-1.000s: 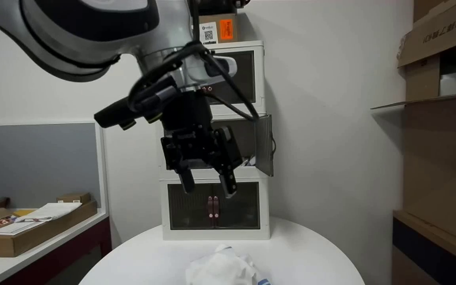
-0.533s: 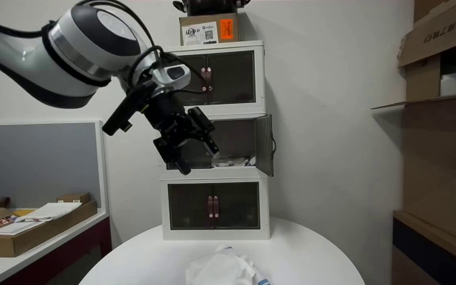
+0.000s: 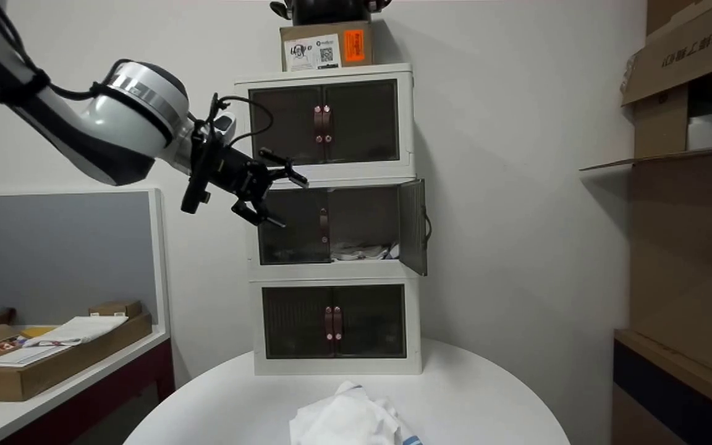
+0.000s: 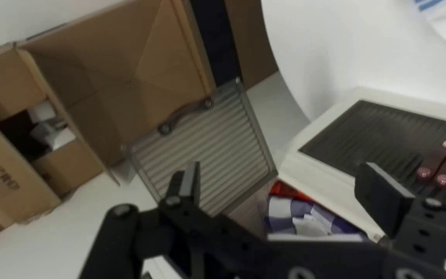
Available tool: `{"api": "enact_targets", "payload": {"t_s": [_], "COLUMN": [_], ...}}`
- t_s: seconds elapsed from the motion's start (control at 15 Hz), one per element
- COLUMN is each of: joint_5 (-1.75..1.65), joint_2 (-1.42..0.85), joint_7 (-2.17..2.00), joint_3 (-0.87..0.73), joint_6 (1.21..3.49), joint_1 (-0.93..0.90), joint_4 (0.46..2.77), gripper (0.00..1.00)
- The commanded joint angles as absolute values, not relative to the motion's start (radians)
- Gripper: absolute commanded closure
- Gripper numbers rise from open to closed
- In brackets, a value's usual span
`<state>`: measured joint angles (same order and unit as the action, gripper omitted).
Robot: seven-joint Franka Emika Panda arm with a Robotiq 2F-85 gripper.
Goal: Open the left door on the middle cabinet.
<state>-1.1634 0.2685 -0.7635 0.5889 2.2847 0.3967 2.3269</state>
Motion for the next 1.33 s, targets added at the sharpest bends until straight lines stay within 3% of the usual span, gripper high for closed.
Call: {"api": "enact_targets", "payload": {"t_s": [0.0,0.2,0.27,0.53,1.27], "joint_5": [-1.442,-1.626,-1.646,-1.592,-1.57], "joint_2": [0.039,-0.132,-0.185,-0.303,-0.399], "joint_7": [-0.987,-1.123,-1.14,-1.179,-1.289], "joint_3": [0.734,0.772,0.591,0.382,0.162], "joint_6": [2.152,2.071,2.077,2.251,2.393], "joint_1": [0.444,0.418,0.228,0.075,-0.066], "joint_4": [2.12,2.013,1.98,1.854,1.689], "gripper": [0.0,0.0,0.0,0.0,0.0]}}
